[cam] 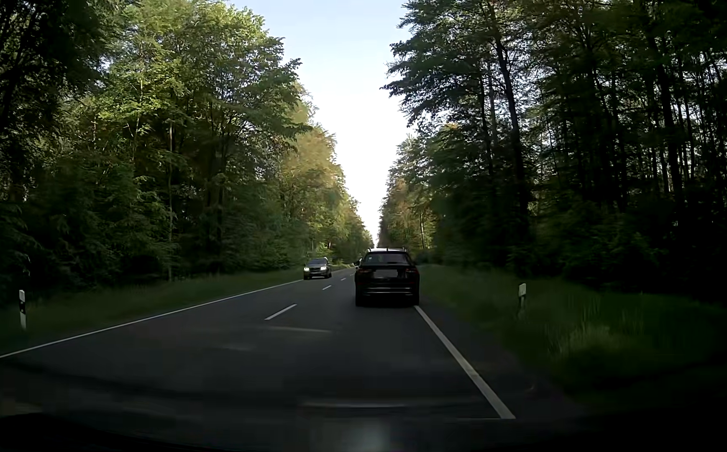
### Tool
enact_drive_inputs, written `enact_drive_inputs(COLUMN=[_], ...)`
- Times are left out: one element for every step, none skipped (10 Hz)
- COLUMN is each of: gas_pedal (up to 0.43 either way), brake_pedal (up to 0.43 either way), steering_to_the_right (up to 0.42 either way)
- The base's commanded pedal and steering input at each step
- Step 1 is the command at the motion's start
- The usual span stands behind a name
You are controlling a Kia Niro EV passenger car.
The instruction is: Follow the waypoints while adhering to traffic rules and regulations
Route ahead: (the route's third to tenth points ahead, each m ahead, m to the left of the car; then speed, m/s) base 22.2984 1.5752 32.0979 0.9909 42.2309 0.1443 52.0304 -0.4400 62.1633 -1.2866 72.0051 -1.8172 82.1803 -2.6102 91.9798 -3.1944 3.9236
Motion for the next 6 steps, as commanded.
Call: enact_drive_inputs(gas_pedal=[0.0,0.0,0.0,0.0,0.0,0.0], brake_pedal=[0.0,0.0,0.0,0.0,0.0,0.0], steering_to_the_right=[0.002,0.003,0.005,0.006,0.008,0.009])
